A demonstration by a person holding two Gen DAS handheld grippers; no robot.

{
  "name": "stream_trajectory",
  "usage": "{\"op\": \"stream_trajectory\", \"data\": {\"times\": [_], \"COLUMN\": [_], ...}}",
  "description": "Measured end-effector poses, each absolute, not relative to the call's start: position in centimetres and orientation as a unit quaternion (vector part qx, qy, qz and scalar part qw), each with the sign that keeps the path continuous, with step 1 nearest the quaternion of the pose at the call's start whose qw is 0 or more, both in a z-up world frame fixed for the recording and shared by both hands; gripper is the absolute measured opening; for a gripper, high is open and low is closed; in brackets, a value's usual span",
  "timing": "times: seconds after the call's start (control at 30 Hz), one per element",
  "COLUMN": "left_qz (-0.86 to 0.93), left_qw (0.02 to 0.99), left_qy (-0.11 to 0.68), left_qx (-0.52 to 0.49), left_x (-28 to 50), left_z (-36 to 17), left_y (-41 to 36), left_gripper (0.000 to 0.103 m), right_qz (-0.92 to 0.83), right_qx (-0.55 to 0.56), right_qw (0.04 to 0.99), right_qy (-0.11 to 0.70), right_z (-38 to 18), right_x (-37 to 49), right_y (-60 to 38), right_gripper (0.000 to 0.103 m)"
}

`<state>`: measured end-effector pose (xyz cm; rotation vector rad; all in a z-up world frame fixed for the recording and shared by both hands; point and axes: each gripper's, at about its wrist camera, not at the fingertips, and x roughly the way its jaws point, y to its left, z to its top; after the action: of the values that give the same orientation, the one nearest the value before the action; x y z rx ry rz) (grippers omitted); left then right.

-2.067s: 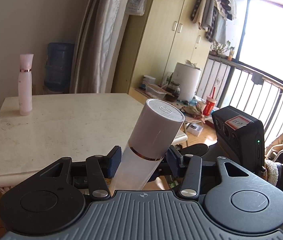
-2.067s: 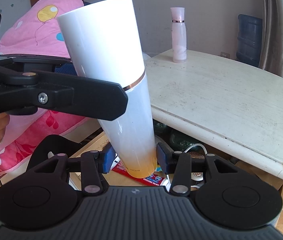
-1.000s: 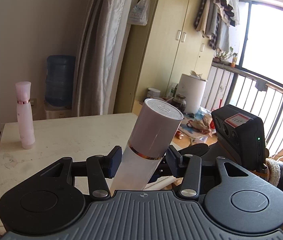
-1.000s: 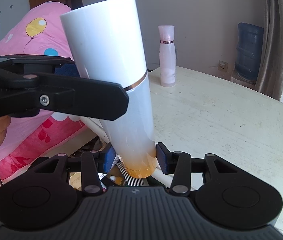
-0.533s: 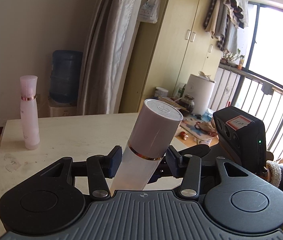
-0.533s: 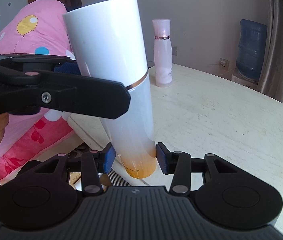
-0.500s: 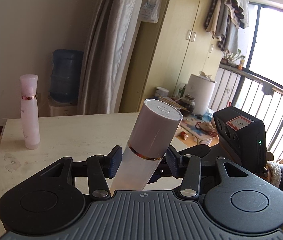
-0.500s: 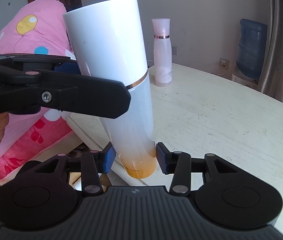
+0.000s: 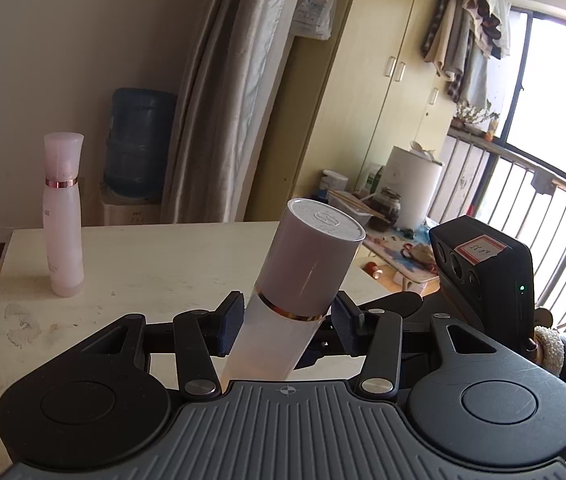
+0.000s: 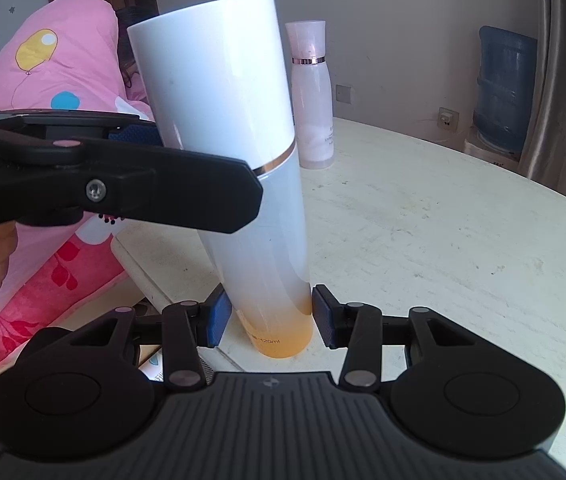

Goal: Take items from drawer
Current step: 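Carry the white bottle up over the nightstand top with both tools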

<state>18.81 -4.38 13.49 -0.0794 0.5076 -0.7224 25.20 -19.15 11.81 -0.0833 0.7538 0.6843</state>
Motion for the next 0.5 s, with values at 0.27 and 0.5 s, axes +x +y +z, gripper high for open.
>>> {"op": "stream_trajectory", "data": {"times": [0.27,0.5], "left_qz": [-0.347,-0.34], "left_qw": [0.904,0.907], "left_qy": [0.247,0.247], "left_qx": [-0.036,-0.041], "left_x": [20.0,21.1], "left_z": [13.2,12.8], "left_y": [-4.5,-4.2], "left_gripper": [0.049,0.049], "right_qz": [0.326,0.328], "right_qx": [-0.031,-0.02], "right_qw": [0.872,0.871], "right_qy": [0.364,0.365], "right_z": [11.1,10.4], "right_x": [27.0,27.8], "right_y": [-19.3,-19.4], "right_gripper": [0.045,0.045]}}
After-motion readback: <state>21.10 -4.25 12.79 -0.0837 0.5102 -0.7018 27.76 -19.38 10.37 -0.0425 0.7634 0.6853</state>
